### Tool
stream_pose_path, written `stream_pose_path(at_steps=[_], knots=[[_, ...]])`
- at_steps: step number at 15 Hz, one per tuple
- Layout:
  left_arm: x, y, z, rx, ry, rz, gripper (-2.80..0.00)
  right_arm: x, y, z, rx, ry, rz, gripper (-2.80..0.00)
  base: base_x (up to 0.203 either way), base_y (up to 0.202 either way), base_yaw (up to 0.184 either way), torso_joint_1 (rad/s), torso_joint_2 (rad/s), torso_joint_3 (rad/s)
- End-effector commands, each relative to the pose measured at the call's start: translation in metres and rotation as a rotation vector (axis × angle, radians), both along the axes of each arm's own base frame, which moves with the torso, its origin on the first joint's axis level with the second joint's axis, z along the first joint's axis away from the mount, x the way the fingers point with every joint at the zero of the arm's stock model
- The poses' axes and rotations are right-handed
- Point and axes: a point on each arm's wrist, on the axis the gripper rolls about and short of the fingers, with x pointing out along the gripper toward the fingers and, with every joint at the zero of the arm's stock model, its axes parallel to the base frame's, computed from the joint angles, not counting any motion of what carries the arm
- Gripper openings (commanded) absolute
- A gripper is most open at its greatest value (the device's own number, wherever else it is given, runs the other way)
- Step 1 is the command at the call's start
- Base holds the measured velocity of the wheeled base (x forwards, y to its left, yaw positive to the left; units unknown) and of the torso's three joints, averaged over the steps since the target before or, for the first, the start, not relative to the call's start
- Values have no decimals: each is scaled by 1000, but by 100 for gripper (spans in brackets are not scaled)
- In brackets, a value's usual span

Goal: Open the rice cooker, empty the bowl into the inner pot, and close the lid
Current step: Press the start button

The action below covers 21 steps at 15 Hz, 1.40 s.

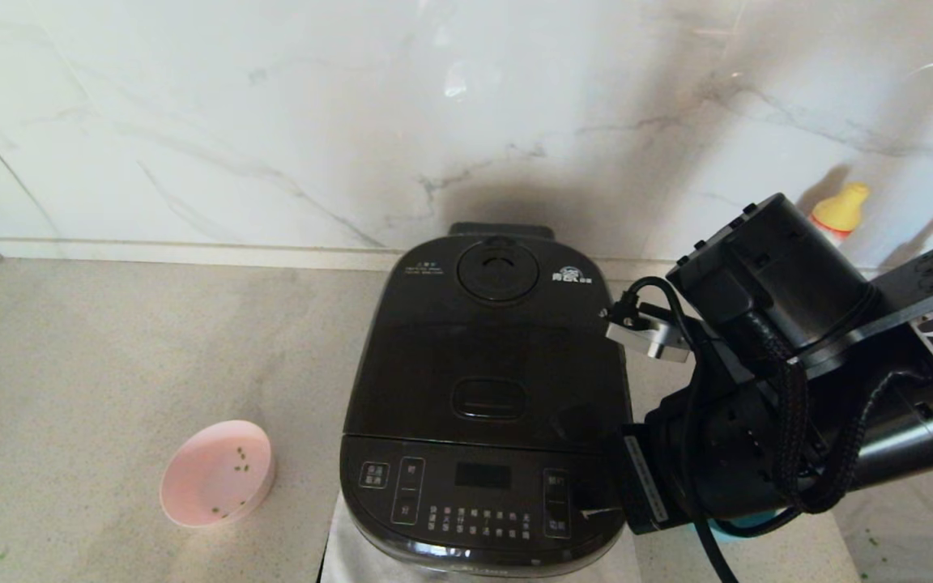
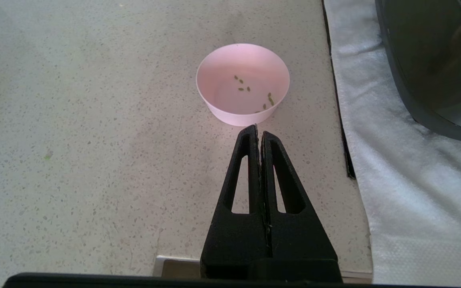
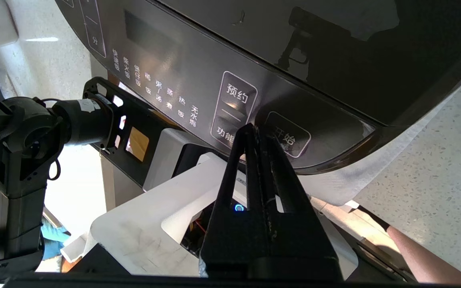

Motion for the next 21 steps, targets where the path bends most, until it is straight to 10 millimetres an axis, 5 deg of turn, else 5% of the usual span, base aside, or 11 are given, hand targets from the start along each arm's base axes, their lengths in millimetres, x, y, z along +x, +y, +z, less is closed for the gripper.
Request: stream_pose_path(at_steps=[1, 21], knots=[[0, 0, 0, 0, 1, 0, -280, 1, 0, -3, -10, 12, -6, -280, 0, 0, 0, 0, 0, 0], [0, 0, 0, 0, 1, 0, -280, 6, 2, -16, -26, 30, -14, -280, 0, 0, 0, 0, 0, 0]])
